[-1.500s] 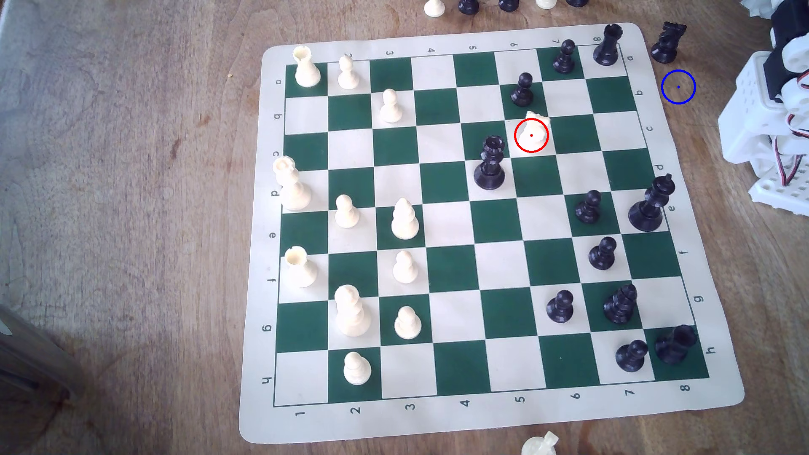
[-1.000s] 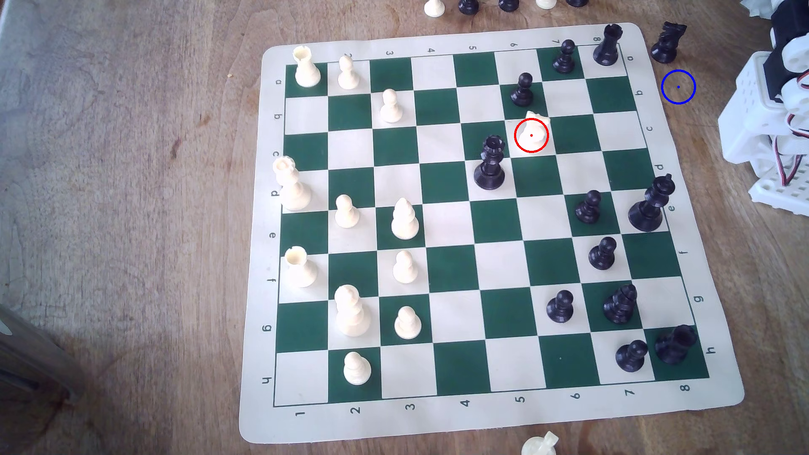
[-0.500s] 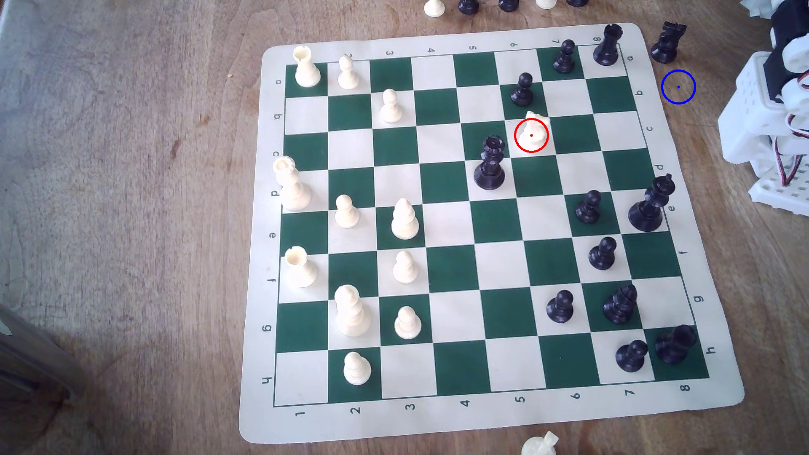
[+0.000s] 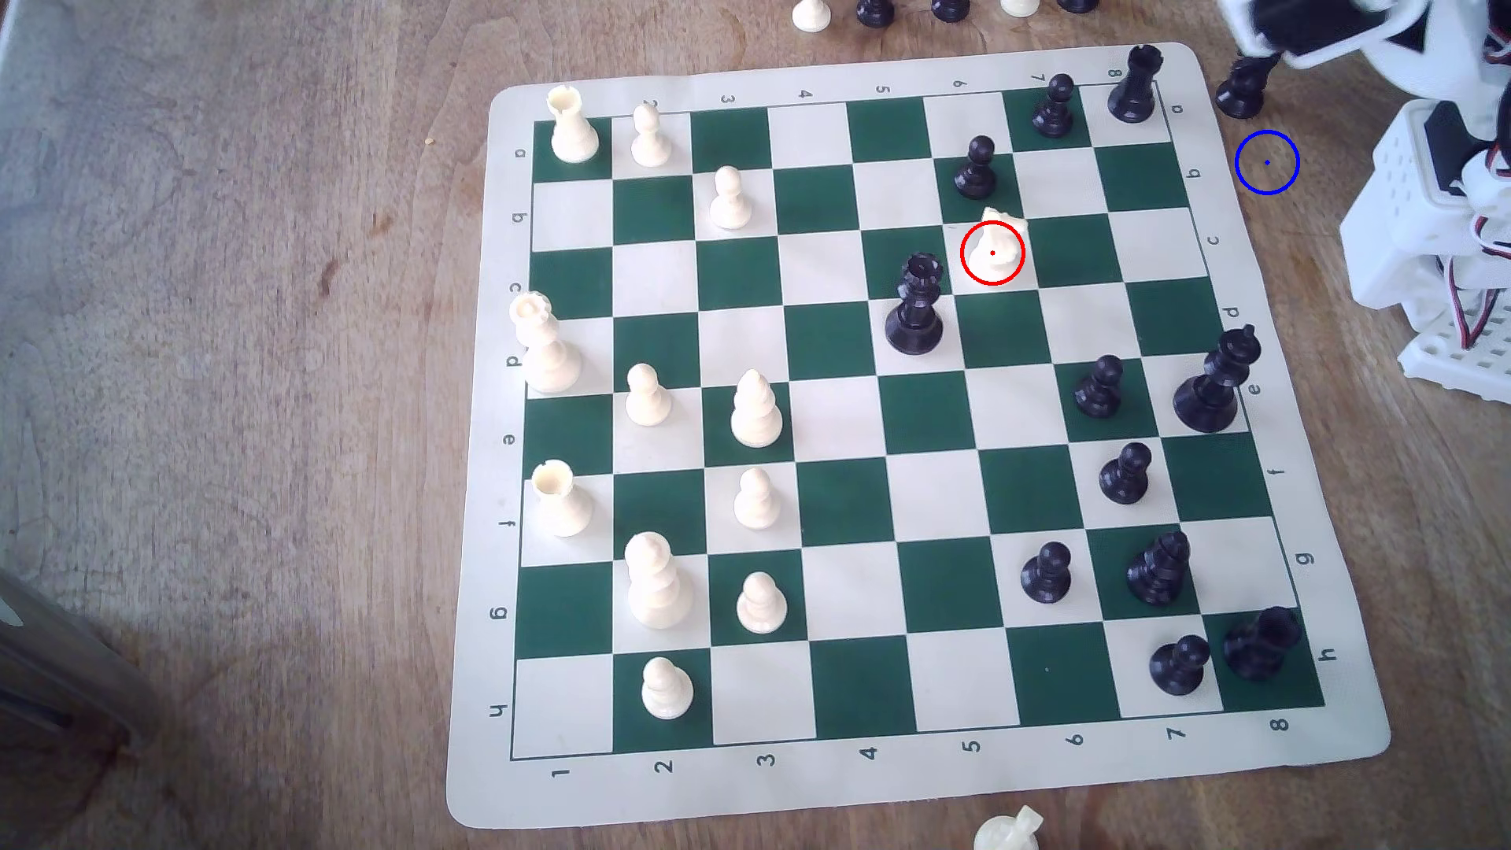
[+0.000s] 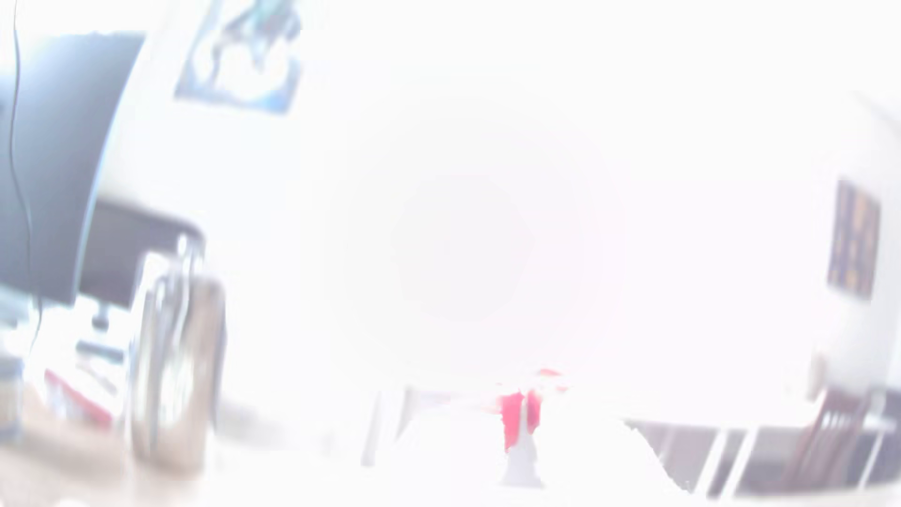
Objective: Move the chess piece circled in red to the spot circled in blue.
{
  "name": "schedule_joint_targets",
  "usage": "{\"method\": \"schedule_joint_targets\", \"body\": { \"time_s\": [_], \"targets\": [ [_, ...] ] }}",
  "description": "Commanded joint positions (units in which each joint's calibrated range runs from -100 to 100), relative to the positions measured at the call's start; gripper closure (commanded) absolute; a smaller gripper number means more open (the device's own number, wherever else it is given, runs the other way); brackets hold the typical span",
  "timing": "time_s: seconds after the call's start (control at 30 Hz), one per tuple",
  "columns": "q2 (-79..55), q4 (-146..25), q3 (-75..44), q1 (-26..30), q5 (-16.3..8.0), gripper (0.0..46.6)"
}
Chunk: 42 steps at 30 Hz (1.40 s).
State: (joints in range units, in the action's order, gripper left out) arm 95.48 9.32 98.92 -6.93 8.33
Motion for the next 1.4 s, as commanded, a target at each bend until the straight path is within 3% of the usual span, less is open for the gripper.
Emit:
{"method": "schedule_joint_targets", "body": {
  "time_s": [0.0, 0.17, 0.27, 0.43, 0.57, 0.73, 1.0, 1.37],
  "targets": [
    [-0.2, -30.4, -9.9, -1.9, -2.1, 46.4],
    [-11.5, -51.2, -25.8, -1.9, -8.8, 46.4],
    [-23.4, -59.7, -41.1, -2.3, -16.1, 42.3],
    [-41.2, -63.6, -54.1, -1.6, -21.1, 41.4],
    [-54.6, -64.7, -56.4, -1.7, -23.4, 39.6],
    [-59.5, -65.9, -55.8, -1.5, -24.7, 35.2],
    [-63.5, -70.5, -55.3, -2.3, -21.9, 37.5],
    [-68.3, -64.9, -53.7, -1.2, -21.5, 35.8]
  ]
}}
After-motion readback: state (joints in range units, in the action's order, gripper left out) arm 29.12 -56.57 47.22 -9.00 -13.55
